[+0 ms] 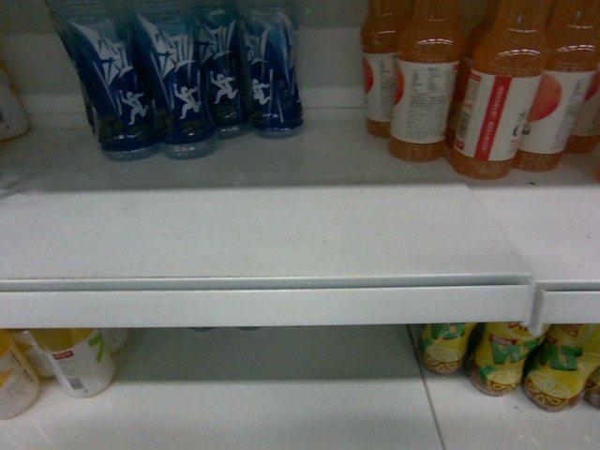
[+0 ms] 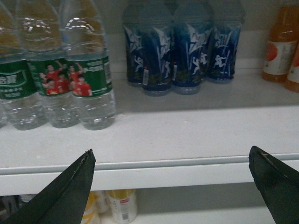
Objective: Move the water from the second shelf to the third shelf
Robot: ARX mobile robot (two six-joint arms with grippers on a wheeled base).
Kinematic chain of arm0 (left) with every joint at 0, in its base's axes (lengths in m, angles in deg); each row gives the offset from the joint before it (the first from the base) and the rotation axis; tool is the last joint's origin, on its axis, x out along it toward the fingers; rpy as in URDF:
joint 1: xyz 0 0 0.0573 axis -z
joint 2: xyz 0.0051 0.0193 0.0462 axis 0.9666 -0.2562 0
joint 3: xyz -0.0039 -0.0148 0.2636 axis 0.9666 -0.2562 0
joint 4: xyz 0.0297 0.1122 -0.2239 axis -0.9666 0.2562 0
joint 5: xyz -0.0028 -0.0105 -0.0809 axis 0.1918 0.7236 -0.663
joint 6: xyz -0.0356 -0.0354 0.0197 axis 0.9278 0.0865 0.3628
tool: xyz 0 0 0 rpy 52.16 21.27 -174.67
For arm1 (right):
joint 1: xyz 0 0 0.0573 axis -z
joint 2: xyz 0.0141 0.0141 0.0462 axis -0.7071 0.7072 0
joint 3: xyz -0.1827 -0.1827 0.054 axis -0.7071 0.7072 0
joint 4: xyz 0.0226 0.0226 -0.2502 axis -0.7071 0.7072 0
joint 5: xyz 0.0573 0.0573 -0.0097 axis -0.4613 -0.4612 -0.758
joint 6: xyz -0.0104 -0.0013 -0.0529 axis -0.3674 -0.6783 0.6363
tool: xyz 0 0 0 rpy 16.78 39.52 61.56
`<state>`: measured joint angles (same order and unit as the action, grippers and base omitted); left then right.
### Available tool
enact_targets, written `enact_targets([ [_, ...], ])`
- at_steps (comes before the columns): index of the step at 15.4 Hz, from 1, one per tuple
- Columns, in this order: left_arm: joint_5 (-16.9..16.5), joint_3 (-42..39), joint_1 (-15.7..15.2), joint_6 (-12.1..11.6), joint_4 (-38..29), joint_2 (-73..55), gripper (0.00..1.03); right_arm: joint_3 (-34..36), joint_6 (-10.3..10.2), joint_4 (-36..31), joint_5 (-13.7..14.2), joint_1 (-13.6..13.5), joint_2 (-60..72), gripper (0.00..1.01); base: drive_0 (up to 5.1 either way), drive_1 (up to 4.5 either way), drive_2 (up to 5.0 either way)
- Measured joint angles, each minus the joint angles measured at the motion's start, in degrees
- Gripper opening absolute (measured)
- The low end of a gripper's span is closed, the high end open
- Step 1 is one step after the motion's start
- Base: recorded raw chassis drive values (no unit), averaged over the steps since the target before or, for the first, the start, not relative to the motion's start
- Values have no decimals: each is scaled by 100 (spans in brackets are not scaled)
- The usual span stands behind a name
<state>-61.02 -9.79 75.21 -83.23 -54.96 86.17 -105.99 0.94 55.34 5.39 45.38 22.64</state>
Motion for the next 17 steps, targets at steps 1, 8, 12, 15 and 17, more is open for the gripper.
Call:
enact_targets([
  [1, 0, 0, 0, 0, 0, 0, 98, 0, 0, -2, -4, 0, -2, 40, -504, 241, 241],
  [8, 4, 0, 0, 0, 2, 0, 98, 2, 0, -7, 0, 0, -7, 40, -493, 253, 253],
  [12, 0, 0, 0, 0, 11, 0, 98, 2, 0, -4, 9, 2, -4, 40, -493, 253, 253],
  [15, 0, 0, 0, 0, 2, 0, 98, 2, 2, -11, -9, 0, -4, 40, -508, 238, 238],
  [17, 4, 0, 0, 0, -2, 0, 98, 2, 2, -4, 13, 0, -4, 40, -515, 230, 230],
])
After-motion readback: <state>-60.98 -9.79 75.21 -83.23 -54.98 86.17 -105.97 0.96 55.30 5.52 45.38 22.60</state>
